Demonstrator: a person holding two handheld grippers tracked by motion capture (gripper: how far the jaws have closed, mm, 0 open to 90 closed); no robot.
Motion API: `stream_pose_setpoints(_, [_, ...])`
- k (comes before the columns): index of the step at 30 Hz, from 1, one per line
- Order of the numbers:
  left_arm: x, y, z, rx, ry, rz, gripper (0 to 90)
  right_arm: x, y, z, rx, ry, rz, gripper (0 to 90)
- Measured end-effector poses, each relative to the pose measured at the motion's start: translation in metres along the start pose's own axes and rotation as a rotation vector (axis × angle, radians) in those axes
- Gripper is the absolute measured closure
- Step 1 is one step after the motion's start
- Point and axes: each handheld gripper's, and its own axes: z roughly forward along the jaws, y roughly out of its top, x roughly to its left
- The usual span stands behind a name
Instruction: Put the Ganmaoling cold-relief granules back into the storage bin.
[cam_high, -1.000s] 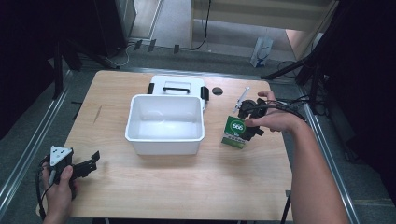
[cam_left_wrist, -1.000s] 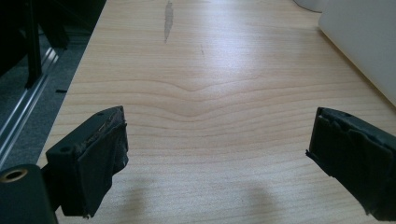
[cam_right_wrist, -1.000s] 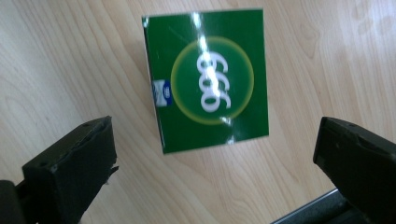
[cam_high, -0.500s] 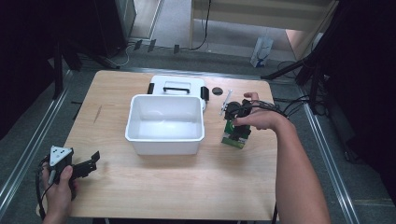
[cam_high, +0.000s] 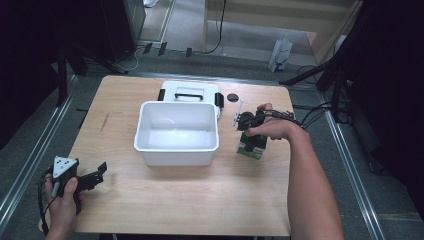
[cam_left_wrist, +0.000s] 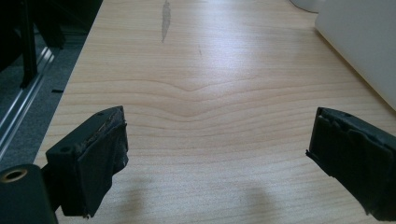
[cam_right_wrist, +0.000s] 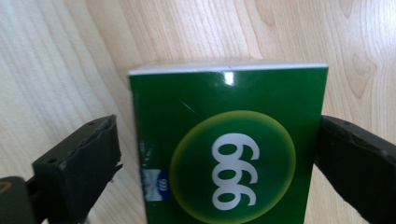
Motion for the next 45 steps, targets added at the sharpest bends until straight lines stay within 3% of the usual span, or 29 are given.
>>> stream_pose_setpoints(6, [0.000, 0.000, 0.000, -0.001, 0.000, 0.000, 5.1, -0.002, -0.002, 0.011, 0.008, -0.006, 0.004, 10.4])
stream_pose_setpoints(16, [0.000, 0.000, -0.001, 0.003, -0.004, 0.000, 5.1, -0.004, -0.005, 0.017, 0.003, 0.012, 0.034, 10.0])
stream_pose_setpoints(19, [0.000, 0.000, -0.001, 0.003, -0.005, -0.001, 5.1, -0.004, -0.006, 0.017, -0.009, 0.013, 0.021, 12.1])
stream_pose_setpoints(27, [0.000, 0.000, 0.000, 0.002, -0.003, 0.001, 5.1, -0.002, -0.011, 0.005, -0.036, 0.006, 0.025, 15.9])
stream_pose_setpoints(32, [0.000, 0.000, 0.000, 0.001, -0.001, 0.000, 5.1, -0.002, -0.012, -0.004, -0.050, 0.029, 0.020, 16.1])
stream_pose_setpoints(45, [0.000, 0.000, 0.000, 0.000, -0.003, 0.000, 5.1, 0.000, -0.001, -0.041, -0.062, 0.035, -0.027, 16.2])
